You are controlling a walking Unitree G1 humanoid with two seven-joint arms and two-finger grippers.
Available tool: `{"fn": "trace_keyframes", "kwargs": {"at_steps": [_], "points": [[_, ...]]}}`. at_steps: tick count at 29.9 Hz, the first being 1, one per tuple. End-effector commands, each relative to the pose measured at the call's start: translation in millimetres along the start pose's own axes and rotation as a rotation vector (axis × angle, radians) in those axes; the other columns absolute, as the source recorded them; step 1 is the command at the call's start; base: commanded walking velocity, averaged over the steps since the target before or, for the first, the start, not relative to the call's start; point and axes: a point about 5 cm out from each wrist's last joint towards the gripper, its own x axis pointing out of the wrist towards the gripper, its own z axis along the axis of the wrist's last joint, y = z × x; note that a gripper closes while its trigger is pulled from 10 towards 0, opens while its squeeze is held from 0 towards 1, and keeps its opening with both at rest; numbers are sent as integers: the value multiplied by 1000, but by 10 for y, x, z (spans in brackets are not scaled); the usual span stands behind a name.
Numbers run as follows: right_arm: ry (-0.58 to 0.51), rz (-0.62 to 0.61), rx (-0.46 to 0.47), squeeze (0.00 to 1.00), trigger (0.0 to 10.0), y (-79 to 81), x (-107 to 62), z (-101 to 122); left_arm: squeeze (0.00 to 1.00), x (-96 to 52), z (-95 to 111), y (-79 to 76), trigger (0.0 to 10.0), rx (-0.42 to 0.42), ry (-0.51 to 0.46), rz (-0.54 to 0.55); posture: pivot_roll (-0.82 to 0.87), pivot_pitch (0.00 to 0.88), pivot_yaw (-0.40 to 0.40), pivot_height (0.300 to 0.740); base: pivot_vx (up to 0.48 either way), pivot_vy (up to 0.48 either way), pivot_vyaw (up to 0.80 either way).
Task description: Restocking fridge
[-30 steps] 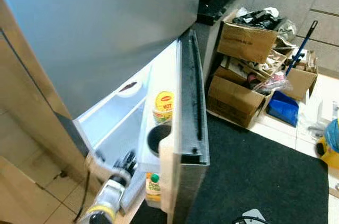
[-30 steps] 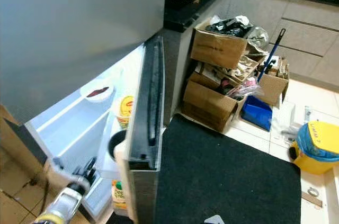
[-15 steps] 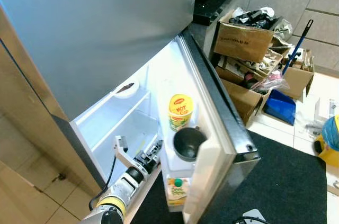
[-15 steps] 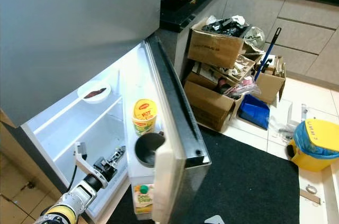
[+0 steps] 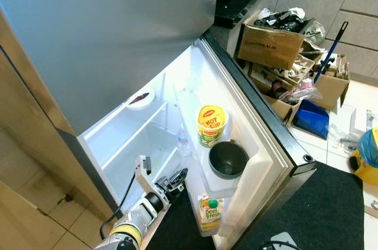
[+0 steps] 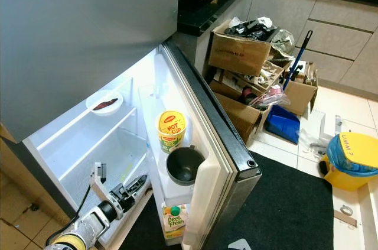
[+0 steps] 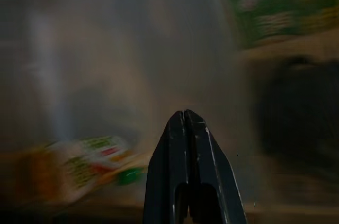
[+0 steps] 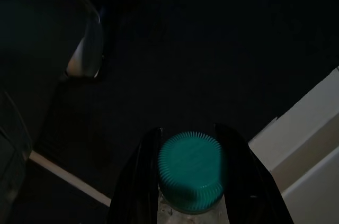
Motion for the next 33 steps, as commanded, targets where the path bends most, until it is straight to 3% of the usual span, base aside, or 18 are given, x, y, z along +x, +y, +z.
{"fn": "trace_keyframes", "kwargs": {"at_steps": [1, 7, 11, 12, 15, 20, 26, 33], "points": [[-32, -7, 28, 0, 10000, -4, -3, 10, 0, -143, 37, 173, 10000, 16, -20, 134, -70, 0, -35, 740, 0, 0, 0], [-145, 45, 49, 0, 10000, 29, -12, 113, 0, -512, -27, 514, 10000, 13, -44, 423, -70, 0, -36, 740, 0, 0, 0], [-152, 48, 50, 0, 10000, 31, -13, 119, 0, -549, -56, 539, 10000, 14, -36, 445, -70, 0, -36, 740, 0, 0, 0], [-237, 26, 55, 0, 10000, -219, -44, 369, 0, -639, -148, 595, 10000, 4, -14, 494, -71, 0, -38, 740, 0, 0, 0], [-250, -5, 47, 0, 10000, -353, -66, 450, 0, -700, -222, 629, 10000, -5, 5, 526, -70, 0, -40, 740, 0, 0, 0], [-283, 9, 124, 0, 10000, -374, -80, 411, 0, -820, -376, 691, 10000, -7, 57, 604, -75, 0, -35, 740, 0, 0, 0], [-334, 87, 146, 0, 10000, -421, -111, 466, 0, -918, -462, 731, 10000, -8, 87, 639, -75, 0, -33, 740, 0, 0, 0], [-275, 60, 156, 0, 10000, -500, -116, 353, 0, -1027, -535, 784, 10000, -6, 127, 709, -76, 0, -35, 740, 0, 0, 0]]}}
